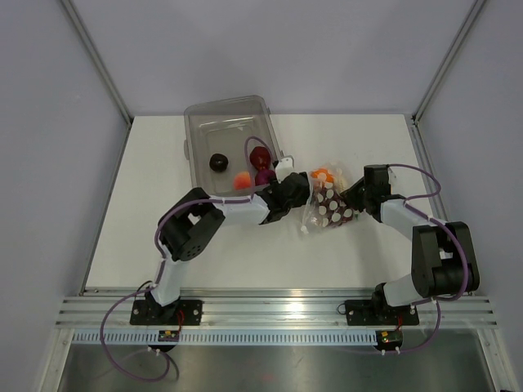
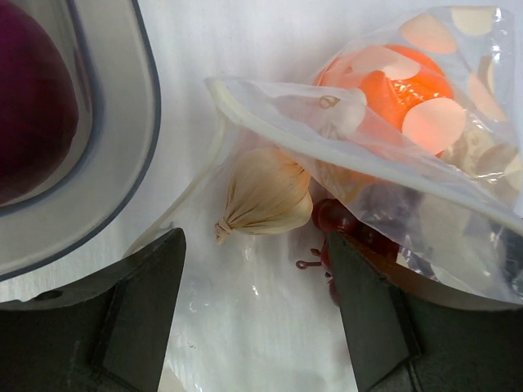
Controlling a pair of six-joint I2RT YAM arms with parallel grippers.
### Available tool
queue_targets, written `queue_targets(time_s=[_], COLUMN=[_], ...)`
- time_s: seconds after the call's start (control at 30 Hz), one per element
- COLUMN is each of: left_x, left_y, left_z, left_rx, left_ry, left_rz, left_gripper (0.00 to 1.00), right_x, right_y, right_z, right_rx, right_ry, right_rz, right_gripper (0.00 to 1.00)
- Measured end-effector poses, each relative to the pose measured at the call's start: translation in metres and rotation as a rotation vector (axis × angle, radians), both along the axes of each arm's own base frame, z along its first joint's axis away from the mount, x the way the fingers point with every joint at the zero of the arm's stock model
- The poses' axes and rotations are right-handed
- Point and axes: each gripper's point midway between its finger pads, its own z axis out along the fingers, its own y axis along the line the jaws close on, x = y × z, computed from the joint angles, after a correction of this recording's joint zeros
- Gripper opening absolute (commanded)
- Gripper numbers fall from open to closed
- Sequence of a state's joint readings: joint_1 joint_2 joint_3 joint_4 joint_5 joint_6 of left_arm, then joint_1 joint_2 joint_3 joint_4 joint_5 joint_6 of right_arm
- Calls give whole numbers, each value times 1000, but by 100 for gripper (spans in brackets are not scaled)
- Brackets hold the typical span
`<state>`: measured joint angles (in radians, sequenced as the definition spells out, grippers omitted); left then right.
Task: Open the zip-top bag and remove the fake food
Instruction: Pick up the fake fruit from the zipper food storage bag.
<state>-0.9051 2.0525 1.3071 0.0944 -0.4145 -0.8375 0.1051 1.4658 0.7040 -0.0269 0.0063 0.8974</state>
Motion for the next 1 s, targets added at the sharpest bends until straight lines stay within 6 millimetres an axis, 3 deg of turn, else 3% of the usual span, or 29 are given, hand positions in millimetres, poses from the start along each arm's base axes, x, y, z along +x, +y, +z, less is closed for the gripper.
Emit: queue_targets(time_s=[0.23, 0.57, 1.0], left_x=[5, 13, 24], left_y=[-6, -10, -14], left_z=[-17, -15, -19], left_rx=[9, 6, -2], left_ry=[11, -5, -41], left_rz=[31, 83, 119], left_gripper=[78, 84, 55], right_x=[-1, -3, -4], right_y=[-2, -3, -6], right_z=[1, 1, 5], right_rx=[-8, -11, -21], right_ry=[0, 6, -6], right_rz=[-7, -9, -20], right_gripper=[29, 29, 29])
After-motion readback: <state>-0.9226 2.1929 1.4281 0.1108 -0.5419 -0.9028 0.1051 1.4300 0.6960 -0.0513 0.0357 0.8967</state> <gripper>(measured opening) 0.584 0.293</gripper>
